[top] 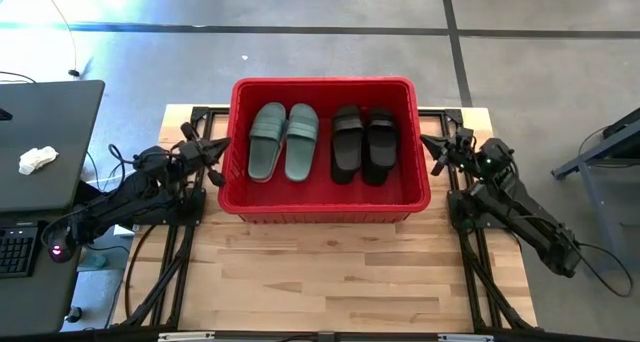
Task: Pick and place slides into bin
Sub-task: Return to Home Position
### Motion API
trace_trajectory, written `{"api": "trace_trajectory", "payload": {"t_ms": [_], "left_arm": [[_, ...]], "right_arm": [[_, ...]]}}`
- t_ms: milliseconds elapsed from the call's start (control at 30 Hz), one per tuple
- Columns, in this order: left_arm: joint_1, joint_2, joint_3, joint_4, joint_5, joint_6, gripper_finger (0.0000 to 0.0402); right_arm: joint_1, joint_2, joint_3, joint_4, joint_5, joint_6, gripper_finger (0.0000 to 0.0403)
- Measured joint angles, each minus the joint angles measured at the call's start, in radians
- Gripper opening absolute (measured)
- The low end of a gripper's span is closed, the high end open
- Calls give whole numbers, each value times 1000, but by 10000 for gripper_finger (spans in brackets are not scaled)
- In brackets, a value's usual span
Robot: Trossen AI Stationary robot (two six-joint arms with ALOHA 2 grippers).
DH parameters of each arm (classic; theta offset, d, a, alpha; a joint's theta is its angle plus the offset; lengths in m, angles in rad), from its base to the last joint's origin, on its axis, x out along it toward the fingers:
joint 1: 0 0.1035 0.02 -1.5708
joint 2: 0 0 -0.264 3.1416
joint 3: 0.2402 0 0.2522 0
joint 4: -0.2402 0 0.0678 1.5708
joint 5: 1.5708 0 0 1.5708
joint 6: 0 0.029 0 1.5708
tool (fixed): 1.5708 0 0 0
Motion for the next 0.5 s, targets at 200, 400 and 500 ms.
{"api": "trace_trajectory", "payload": {"t_ms": [200,400,500], "left_arm": [[-1,0,-2,-14,11,-66,0],[-1,0,-2,-23,75,-150,0],[-1,0,-2,-23,117,-183,0]], "right_arm": [[0,0,0,-9,0,0,0],[1,0,0,-52,-2,-26,0],[1,0,1,-64,-9,-27,0]]}}
